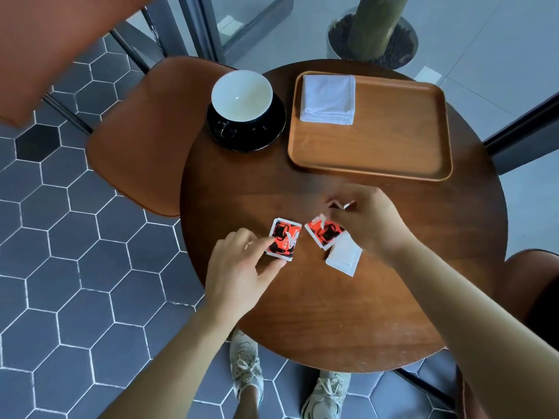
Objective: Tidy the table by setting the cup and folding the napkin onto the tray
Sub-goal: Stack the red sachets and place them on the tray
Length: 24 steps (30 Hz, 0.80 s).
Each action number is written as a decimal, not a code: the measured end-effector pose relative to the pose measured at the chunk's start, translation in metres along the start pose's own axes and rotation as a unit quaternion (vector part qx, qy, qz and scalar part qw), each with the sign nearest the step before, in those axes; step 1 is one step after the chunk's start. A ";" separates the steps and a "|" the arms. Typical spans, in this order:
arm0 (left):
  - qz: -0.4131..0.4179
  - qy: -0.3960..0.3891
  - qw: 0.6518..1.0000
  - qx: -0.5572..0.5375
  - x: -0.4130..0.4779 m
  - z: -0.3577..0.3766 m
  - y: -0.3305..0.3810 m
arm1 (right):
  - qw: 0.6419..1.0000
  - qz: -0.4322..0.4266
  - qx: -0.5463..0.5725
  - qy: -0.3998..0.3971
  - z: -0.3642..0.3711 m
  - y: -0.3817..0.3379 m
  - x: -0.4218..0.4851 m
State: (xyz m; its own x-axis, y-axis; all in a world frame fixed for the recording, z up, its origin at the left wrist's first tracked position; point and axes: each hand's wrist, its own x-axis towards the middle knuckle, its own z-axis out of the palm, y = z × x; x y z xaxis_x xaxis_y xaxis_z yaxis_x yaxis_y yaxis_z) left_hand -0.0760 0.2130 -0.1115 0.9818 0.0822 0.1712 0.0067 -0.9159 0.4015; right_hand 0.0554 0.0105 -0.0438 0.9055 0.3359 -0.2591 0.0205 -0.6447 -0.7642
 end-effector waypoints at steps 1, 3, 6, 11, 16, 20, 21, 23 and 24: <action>-0.005 0.003 1.000 0.010 -0.001 0.001 0.002 | 1.000 0.006 -0.012 -0.021 -0.001 -0.001 0.001; -0.035 0.005 0.999 0.039 0.001 0.002 0.009 | 0.998 0.009 -0.037 -0.040 0.000 -0.004 0.003; -0.059 -0.017 0.995 0.079 0.012 -0.001 0.022 | 0.999 0.016 -0.029 -0.023 0.002 -0.007 0.005; 0.067 -0.034 0.997 0.026 0.029 -0.006 0.013 | 0.999 0.021 -0.036 -0.023 -0.002 -0.004 0.003; -0.027 0.037 0.999 -0.002 0.023 -0.006 0.001 | 0.995 -0.009 -0.049 -0.085 0.005 -0.004 0.003; -0.048 0.007 0.999 0.023 0.017 0.001 0.009 | 0.992 -0.036 -0.059 -0.109 0.022 -0.013 0.011; -0.050 0.007 0.999 0.020 0.018 0.001 0.011 | 0.991 -0.042 -0.059 -0.112 0.028 -0.015 0.013; -0.058 0.022 0.998 0.007 0.016 0.002 0.011 | 0.989 -0.048 -0.073 -0.116 0.038 -0.015 0.014; -0.065 0.036 0.997 -0.006 0.013 0.002 0.011 | 0.988 -0.054 -0.099 -0.106 0.041 -0.014 0.014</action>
State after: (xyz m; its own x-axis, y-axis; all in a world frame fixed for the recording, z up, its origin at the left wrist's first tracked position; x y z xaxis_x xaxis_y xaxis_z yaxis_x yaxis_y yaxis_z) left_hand -0.0632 0.2033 -0.1065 0.9565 0.2290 0.1806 0.1309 -0.8905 0.4356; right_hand 0.0508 0.0528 -0.0612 0.7852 0.5325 -0.3161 0.2133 -0.7118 -0.6692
